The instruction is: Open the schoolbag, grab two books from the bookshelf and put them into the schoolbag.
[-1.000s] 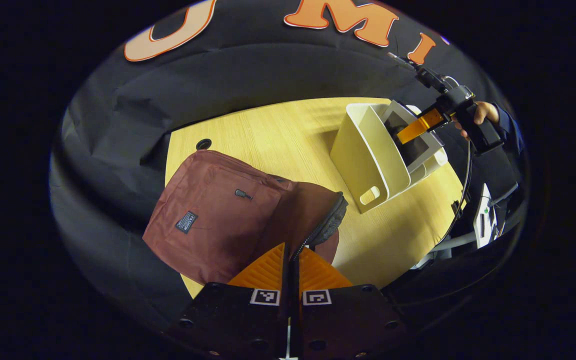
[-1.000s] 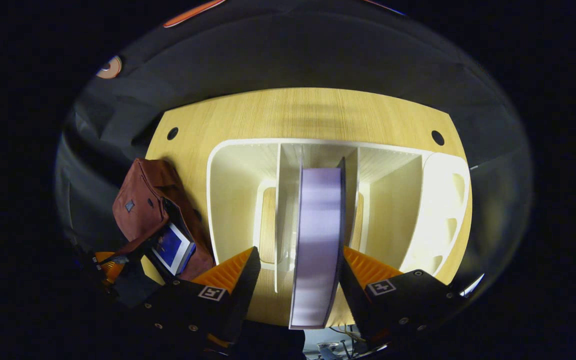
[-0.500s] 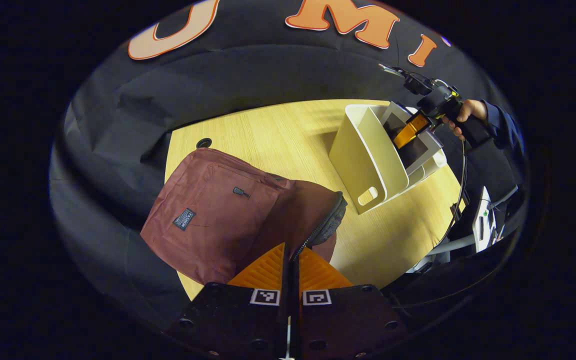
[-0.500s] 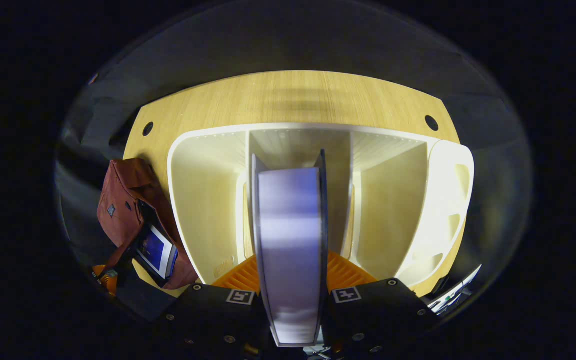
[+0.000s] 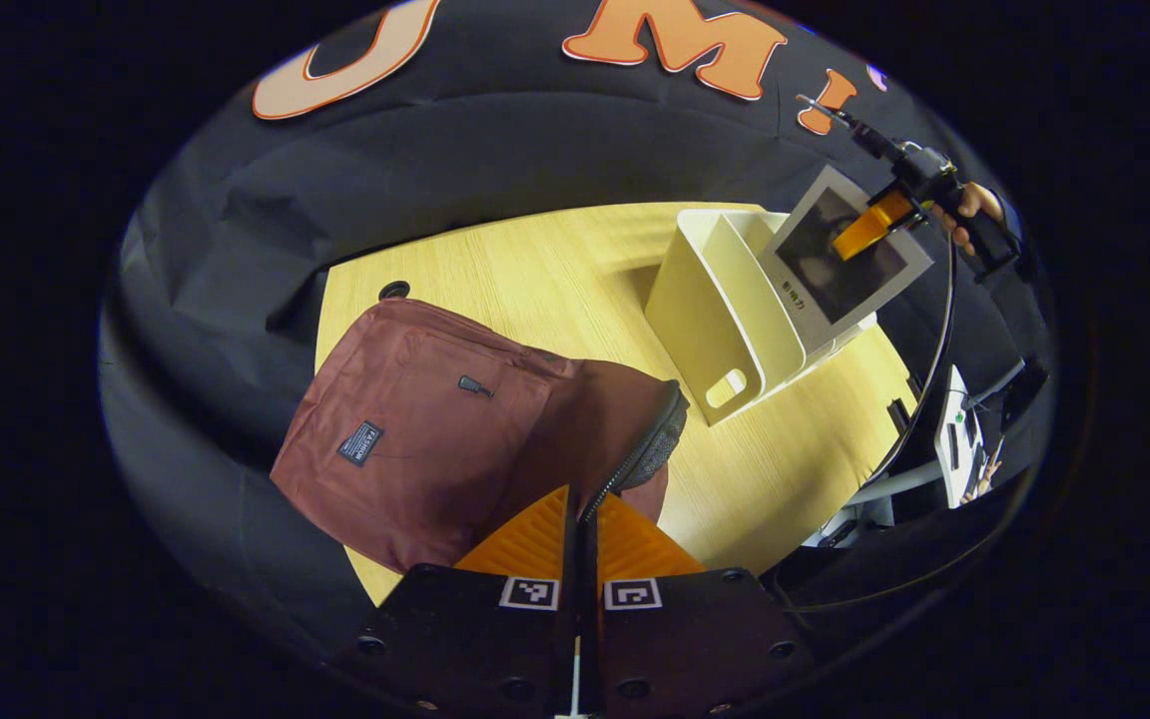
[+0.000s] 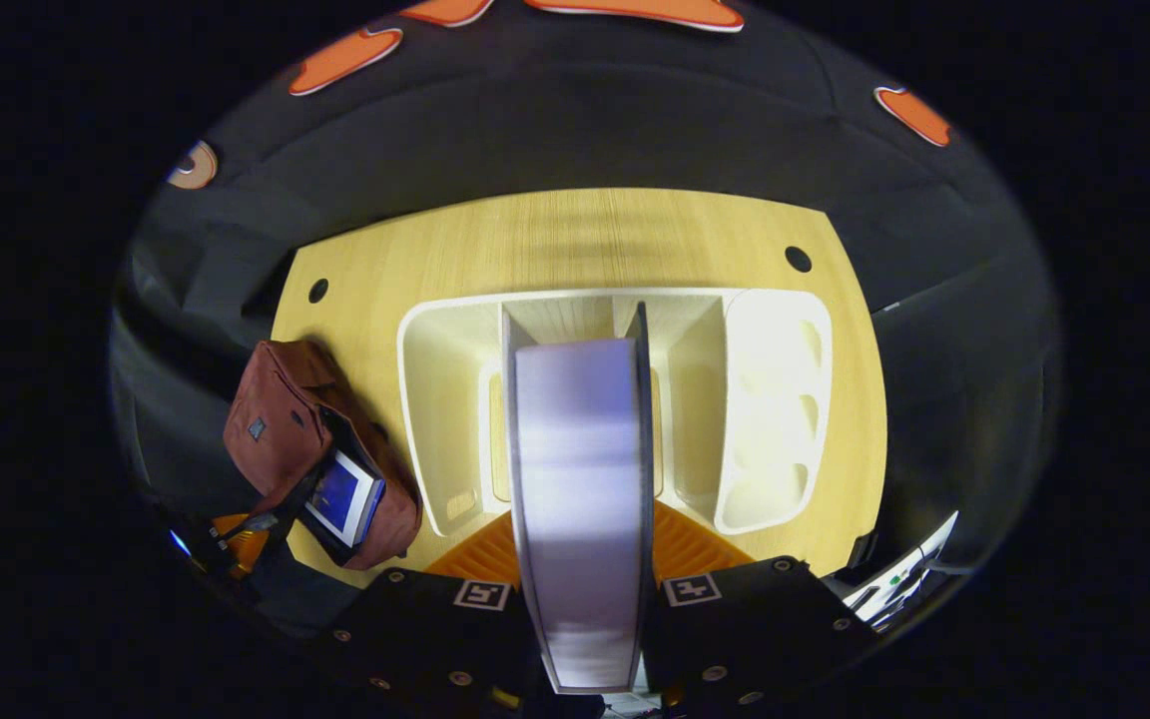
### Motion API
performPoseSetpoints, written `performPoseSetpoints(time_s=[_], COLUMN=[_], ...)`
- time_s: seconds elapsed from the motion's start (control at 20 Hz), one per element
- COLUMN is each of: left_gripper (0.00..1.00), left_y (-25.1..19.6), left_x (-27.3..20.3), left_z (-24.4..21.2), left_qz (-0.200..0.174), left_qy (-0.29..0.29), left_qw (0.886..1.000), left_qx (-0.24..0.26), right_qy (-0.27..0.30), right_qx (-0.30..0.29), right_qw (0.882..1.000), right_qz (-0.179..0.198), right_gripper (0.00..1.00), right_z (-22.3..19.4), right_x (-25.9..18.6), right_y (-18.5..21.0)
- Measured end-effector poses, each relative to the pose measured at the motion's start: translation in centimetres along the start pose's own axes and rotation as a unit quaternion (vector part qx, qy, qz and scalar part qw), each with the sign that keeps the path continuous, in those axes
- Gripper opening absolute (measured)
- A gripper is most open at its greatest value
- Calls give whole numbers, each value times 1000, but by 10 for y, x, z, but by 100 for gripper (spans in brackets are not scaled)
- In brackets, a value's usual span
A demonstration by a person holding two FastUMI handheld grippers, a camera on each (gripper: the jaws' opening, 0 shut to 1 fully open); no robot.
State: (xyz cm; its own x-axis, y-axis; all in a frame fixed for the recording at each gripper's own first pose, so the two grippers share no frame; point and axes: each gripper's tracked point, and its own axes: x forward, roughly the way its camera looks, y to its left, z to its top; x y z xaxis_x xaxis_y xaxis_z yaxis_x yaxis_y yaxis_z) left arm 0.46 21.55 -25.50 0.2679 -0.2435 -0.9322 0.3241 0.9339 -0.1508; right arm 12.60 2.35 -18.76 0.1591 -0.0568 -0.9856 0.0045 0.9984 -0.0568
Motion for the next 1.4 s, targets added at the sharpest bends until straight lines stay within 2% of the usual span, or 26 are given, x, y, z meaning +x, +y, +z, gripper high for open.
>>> performPoseSetpoints(time_s=[0.15,0.4,0.6,0.75,0.9,1.0,1.2,1.4], left_gripper=[2,2,2,2,2,2,2,2], left_y=[2,9,17,22,25,24,26,24], left_x=[0,-7,-17,-28,-36,-36,-41,-43], left_z=[-2,1,8,13,9,4,3,11], left_qz=[-7,-12,-6,2,2,0,-2,-2], left_qy=[-2,-5,0,1,11,20,24,25], left_qw=[1000,1000,998,997,994,993,991,989], left_qx=[6,25,56,83,108,117,130,144], right_qy=[-20,-47,-71,-88,-93,-99,-110,-115], right_qx=[8,33,50,63,93,104,127,132], right_qw=[1000,997,991,985,975,971,953,945], right_qz=[10,52,106,133,181,193,250,278], right_gripper=[41,41,40,41,41,40,40,40], right_z=[-8,-37,-60,-73,-85,-90,-100,-114], right_x=[-36,-75,-88,-85,-79,-74,-73,-54], right_y=[4,21,54,67,92,105,146,184])
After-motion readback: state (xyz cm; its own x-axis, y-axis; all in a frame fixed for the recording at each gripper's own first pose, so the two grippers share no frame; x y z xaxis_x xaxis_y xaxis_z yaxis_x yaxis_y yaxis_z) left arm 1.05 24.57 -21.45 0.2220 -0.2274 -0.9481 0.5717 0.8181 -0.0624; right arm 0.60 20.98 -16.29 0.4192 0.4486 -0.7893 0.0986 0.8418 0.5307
